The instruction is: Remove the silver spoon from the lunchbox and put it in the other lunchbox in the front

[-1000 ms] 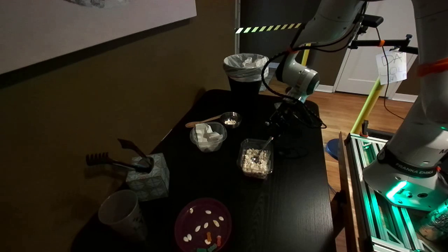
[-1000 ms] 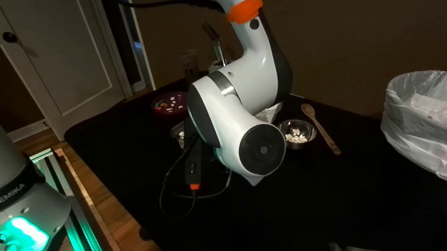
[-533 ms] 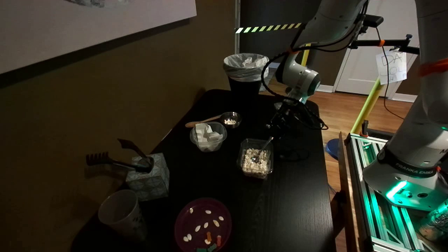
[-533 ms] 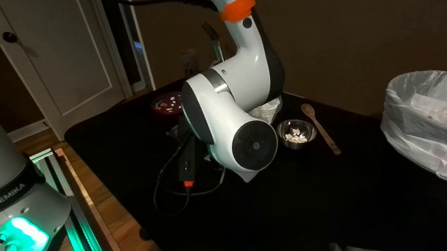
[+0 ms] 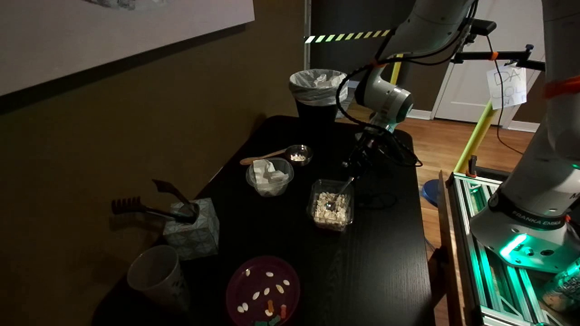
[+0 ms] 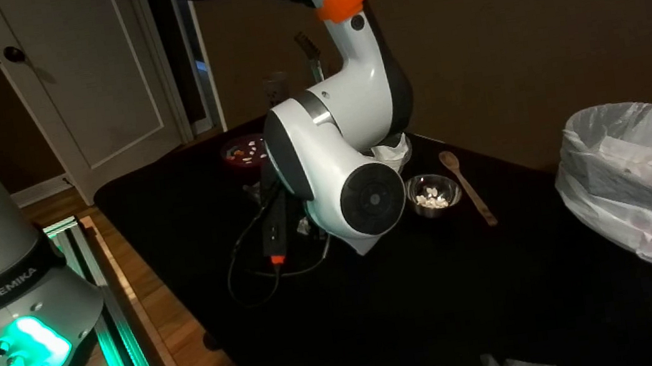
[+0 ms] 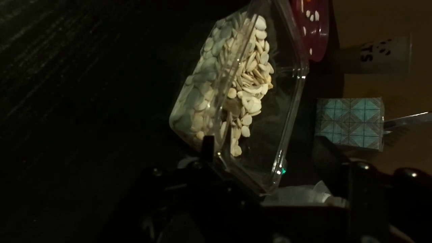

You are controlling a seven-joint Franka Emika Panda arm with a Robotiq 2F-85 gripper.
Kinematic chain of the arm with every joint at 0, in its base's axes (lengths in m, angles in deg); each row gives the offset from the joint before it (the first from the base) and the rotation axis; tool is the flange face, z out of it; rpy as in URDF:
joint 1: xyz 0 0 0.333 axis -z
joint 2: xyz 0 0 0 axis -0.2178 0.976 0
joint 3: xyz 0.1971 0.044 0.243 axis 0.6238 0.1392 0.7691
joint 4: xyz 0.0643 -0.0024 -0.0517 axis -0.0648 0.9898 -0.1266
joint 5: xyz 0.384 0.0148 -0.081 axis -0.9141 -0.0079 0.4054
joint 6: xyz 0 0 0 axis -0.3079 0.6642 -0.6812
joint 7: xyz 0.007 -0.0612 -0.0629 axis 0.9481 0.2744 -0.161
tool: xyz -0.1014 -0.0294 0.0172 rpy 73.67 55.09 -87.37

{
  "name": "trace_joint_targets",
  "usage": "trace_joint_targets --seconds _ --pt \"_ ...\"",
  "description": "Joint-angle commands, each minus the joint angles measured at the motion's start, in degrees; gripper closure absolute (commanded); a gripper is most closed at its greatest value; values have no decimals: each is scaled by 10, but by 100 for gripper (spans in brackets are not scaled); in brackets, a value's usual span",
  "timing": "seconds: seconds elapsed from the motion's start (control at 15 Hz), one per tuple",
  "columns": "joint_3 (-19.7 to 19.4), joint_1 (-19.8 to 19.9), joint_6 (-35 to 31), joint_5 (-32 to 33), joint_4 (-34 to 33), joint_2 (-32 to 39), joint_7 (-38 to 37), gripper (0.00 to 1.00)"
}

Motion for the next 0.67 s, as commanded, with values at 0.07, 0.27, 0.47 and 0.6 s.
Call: trace_joint_targets --seconds 0.07,0.27,0.47,0.6 --pt "1 -7 2 -3 0 0 3 24" --pt "1 -9 -1 -2 -3 2 1 26" --pt "-2 -8 -3 -1 -8 6 -1 46" --pt "-2 -7 -2 -2 -11 7 4 45"
